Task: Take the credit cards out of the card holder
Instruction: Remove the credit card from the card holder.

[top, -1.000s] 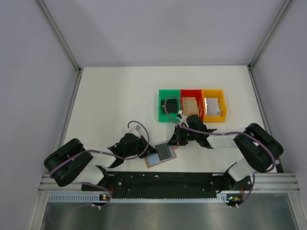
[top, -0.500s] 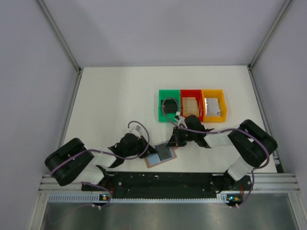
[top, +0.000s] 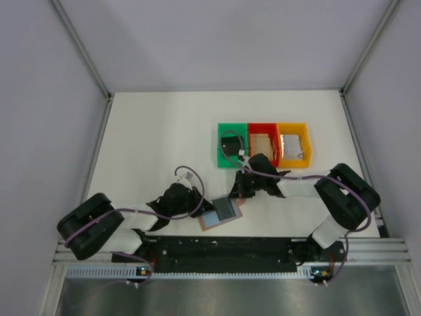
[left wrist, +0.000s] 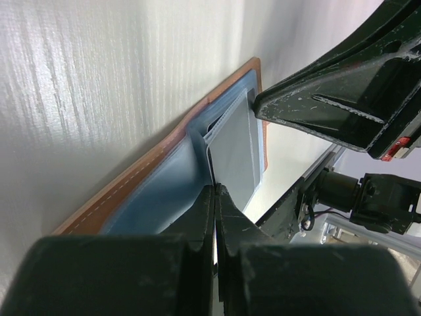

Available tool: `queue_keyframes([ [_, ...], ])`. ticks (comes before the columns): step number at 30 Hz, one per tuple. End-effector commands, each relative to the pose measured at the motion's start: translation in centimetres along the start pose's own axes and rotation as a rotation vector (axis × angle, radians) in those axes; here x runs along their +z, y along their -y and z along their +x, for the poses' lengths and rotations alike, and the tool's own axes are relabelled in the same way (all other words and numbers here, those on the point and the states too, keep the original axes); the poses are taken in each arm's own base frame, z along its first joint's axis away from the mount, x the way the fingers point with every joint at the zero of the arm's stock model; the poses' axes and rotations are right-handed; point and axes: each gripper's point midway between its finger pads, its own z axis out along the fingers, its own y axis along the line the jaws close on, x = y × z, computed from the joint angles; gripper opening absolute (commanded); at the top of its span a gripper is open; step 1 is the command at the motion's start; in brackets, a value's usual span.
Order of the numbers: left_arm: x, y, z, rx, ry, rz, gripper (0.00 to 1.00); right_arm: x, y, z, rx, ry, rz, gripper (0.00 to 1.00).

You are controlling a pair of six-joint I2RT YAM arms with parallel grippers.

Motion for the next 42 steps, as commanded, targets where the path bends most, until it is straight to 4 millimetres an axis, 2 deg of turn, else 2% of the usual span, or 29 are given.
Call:
queue_keyframes([
  [1, 0.0, -0.2, -0.4, 0.039, 0.019, -0.016, 0.0, -0.4, 2.3, 1.2, -0.021, -0.004, 0.112, 0.0],
  [7, 0.3, -0.2, -0.3, 0.038, 0.006, -0.015, 0.0, -2.0, -3.1, -1.2, -0.094, 0.091, -0.105, 0.0],
  [11, 0.3, -0.1, -0.3, 0.039, 0.007, -0.012, 0.0, -1.9, -4.3, -1.3, -0.09, 0.086, -0.166, 0.0],
  [24, 0.2, 0.0, -0.4, 0.04, 0.013, -0.01, 0.0, 0.0, -2.8, 0.2, -0.051, 0.003, -0.13, 0.0],
  [33, 0.2, 0.0, -0.4, 0.041, 0.012, -0.009, 0.0, 1.0, 0.0, 1.6, -0.017, -0.068, -0.009, 0.0],
  [38, 0.0, -0.1, -0.6, 0.038, 0.026, -0.017, 0.0, 0.6, 2.4, 2.3, -0.02, -0.104, 0.139, 0.0],
  [42, -0.3, -0.5, -0.7, 0.03, 0.038, -0.027, 0.0, 0.4, 3.4, 2.7, -0.021, -0.121, 0.195, 0.0],
])
